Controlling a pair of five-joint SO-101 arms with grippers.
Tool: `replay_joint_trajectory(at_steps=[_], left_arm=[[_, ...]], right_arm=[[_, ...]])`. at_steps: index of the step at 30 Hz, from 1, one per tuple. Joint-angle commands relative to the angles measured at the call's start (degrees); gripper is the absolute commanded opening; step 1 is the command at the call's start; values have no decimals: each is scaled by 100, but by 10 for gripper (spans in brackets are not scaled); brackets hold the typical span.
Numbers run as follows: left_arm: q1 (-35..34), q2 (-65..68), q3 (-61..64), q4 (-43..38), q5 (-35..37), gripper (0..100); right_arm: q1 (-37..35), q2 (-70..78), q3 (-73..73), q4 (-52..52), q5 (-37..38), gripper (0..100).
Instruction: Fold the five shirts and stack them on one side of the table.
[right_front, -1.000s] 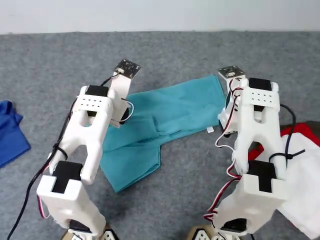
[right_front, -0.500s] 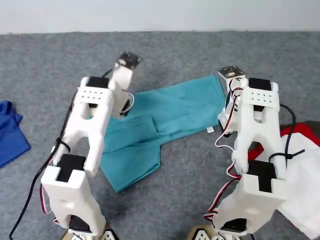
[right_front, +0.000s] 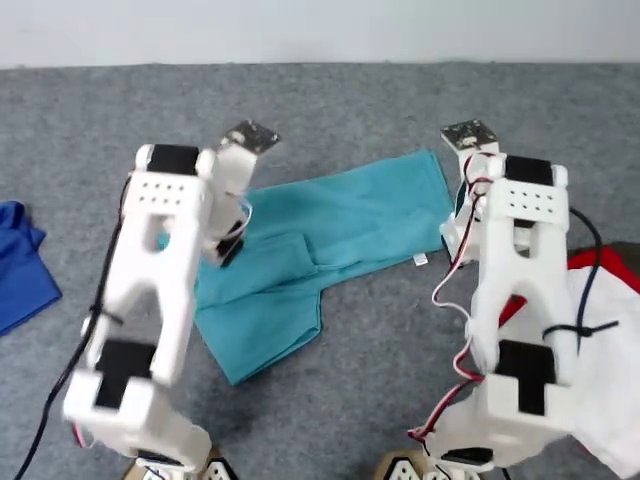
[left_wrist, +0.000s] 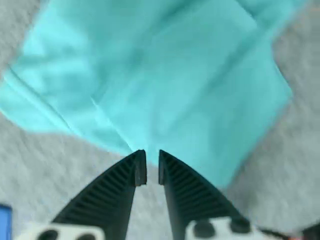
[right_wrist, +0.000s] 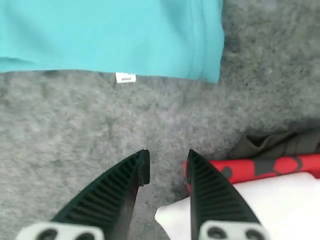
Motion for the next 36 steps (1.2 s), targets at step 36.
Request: replay_joint_trajectory(at_steps=[36], left_arm=[[1152, -3912, 6686, -3130, -229, 72]], right_arm=[[4, -1675, 1398, -558, -26, 132]])
